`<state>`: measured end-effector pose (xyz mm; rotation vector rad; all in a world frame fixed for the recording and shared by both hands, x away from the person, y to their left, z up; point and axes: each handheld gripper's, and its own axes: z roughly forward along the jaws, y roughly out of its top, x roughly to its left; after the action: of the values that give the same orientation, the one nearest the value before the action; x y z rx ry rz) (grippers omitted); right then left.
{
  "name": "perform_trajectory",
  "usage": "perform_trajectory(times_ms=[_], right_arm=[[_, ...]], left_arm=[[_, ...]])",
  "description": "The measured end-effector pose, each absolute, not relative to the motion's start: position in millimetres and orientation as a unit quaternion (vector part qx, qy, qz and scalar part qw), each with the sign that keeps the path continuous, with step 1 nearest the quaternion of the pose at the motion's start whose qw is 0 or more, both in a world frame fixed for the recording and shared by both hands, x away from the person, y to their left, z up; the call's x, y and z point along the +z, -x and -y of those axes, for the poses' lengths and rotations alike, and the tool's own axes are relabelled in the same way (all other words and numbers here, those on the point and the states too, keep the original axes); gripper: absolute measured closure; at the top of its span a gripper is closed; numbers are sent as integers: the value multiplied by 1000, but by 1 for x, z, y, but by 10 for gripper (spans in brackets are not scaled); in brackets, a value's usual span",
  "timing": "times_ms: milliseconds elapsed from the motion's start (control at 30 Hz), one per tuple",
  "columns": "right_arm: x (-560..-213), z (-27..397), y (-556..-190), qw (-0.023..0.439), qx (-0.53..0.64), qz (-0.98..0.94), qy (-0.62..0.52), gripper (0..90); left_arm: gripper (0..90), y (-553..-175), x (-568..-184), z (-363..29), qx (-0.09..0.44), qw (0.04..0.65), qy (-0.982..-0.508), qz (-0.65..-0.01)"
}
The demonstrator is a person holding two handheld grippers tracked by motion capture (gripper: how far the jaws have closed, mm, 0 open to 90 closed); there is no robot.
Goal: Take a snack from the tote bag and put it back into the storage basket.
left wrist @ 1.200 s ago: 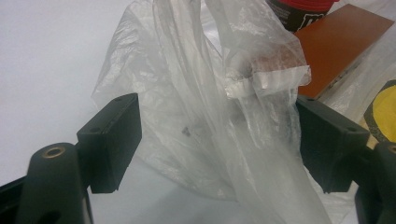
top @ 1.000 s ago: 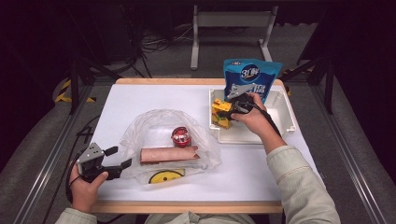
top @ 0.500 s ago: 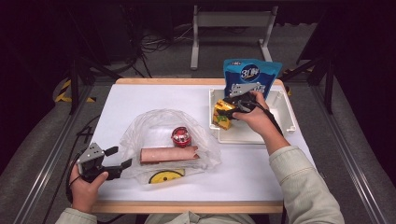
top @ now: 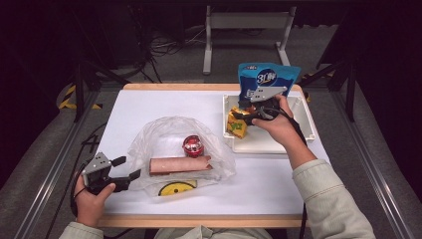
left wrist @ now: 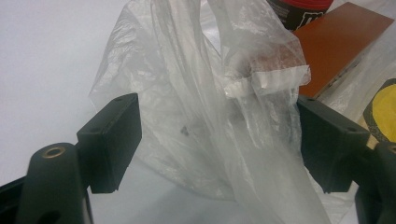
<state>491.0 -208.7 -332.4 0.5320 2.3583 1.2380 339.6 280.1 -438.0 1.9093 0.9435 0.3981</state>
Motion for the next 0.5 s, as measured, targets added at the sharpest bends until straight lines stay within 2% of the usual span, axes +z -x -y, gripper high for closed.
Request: perform_trajectory(times_ms=[300, 400, 500], right_arm=[[-332, 209, -479, 170, 439, -865, -176, 855], [-335, 210, -477, 159, 428, -871, -178, 900], [-338, 210, -477, 153, 424, -874, -181, 900]], left_arm=[[213, -340, -438, -280, 164, 467, -780, -383], [214, -340, -438, -280, 163, 468, -779, -384], [214, -340, -438, -280, 164, 467, -780, -383]])
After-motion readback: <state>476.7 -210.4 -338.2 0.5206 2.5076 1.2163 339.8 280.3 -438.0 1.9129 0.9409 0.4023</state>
